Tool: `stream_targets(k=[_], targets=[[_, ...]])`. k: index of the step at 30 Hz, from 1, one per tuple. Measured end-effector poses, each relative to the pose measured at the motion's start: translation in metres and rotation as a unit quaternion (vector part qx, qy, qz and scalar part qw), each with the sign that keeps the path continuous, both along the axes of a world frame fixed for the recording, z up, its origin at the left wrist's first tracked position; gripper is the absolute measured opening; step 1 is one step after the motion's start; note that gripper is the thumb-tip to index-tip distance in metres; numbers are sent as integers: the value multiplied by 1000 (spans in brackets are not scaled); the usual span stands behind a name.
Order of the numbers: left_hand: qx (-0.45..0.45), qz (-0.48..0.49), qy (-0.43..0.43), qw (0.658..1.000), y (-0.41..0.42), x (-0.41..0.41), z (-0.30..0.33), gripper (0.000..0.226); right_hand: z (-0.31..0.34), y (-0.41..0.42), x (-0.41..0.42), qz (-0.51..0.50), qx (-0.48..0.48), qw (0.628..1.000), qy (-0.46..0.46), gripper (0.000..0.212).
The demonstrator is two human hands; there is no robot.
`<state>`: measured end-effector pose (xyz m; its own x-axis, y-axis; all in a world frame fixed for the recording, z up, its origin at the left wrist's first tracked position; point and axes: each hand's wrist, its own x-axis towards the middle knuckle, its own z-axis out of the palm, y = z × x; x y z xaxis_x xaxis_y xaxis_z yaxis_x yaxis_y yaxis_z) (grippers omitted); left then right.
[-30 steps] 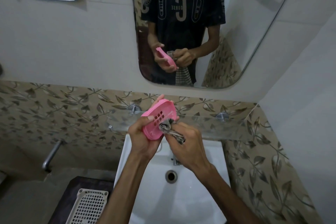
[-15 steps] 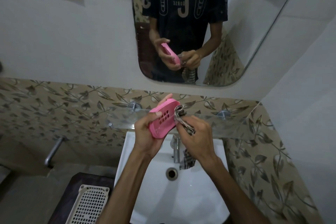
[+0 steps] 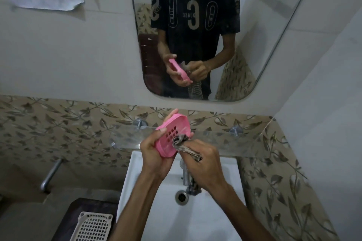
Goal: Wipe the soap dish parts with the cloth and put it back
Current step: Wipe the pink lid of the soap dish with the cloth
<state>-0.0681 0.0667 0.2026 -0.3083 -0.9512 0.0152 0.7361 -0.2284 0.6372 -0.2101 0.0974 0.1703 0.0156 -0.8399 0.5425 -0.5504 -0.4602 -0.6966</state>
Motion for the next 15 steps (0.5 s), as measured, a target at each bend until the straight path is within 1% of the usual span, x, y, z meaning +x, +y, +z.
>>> stream_targets(k=[3,4,6,8,9,11,13,15], targets=[[2,16,18,1000,-2,-6,0,91,9,-12,-10,-53,16,998,-16,13],[0,13,23,1000,-3,-8,1,90,9,-10,-5,-49,32,998,-26,19],[-9,10,36,999,-6,-8,1,86,10,1,14,0,54,997,-50,35],[-19,9,49,999,-8,-7,2,82,12,6,17,36,35,997,-55,35],[-16,7,50,999,-8,-7,3,83,13,1,12,30,28,998,-47,34],[-10,2,43,999,-9,-8,4,89,16,-11,1,-14,36,997,-60,33],[-8,7,57,998,-10,-7,4,88,14,-10,5,-29,37,996,-70,34],[-14,-5,88,996,-8,-6,5,84,11,1,18,10,27,997,-65,38]])
